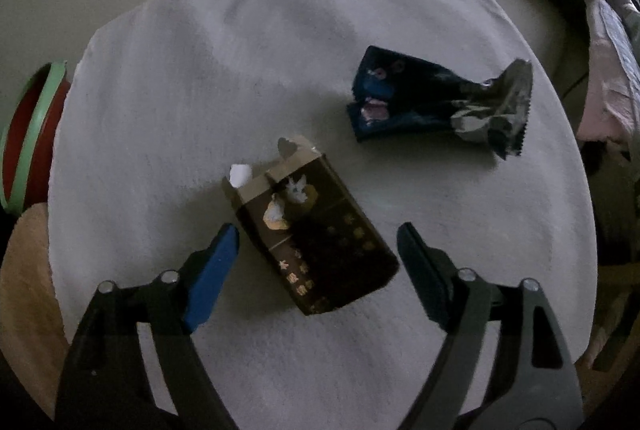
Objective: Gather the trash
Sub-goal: 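Grasp the brown box with the right tool while the left tool grasps the dark blue wrapper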
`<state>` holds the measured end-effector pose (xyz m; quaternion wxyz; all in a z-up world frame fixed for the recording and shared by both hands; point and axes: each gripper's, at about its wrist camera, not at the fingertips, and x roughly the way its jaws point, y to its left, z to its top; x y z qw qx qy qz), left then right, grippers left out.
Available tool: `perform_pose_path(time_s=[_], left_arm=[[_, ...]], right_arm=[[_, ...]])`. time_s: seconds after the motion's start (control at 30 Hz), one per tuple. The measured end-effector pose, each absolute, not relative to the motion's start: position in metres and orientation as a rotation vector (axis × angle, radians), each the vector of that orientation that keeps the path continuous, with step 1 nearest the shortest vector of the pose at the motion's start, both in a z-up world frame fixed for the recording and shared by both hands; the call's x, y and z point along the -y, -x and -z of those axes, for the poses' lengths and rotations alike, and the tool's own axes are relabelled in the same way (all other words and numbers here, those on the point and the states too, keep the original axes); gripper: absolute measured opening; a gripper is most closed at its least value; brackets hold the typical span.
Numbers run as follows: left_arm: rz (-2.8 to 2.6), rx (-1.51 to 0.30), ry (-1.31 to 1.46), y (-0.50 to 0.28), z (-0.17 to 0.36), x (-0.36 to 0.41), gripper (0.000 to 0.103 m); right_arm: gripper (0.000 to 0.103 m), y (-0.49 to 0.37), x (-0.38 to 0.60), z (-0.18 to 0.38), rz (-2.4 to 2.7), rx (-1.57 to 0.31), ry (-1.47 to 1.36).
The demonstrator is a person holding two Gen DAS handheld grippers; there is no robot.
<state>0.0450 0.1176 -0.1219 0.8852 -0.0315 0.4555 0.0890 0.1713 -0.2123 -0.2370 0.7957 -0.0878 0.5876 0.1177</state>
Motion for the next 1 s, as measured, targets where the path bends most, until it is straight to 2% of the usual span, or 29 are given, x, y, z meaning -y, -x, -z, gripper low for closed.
perform_pose_path(time_s=[0.07,0.23,0.47,0.67,0.93,1.0], left_arm=[[-0.161,-0.952,0.036,-0.049,0.118,-0.103,0.067],[-0.042,-0.928,-0.019,-0.075,0.109,-0.053,0.067],[0.277,-0.873,-0.261,-0.139,0.126,0.081,0.068],[0.432,-0.929,-0.466,-0.189,0.169,0.184,0.068],[0.446,-1.005,-0.535,-0.221,0.2,0.238,0.067],[0.441,-1.029,-0.559,-0.226,0.208,0.246,0.061]], right_arm=[[0.054,-0.164,0.213,0.237,-0.253,-1.246,0.177],[0.054,-0.124,0.229,0.226,-0.229,-1.181,0.013],[0.054,-0.033,0.281,0.218,-0.123,-1.127,-0.331],[0.054,-0.025,0.287,0.217,-0.099,-1.082,-0.359],[0.054,-0.026,0.309,0.225,-0.143,-1.086,-0.431],[0.054,-0.023,0.316,0.229,-0.145,-1.086,-0.471]])
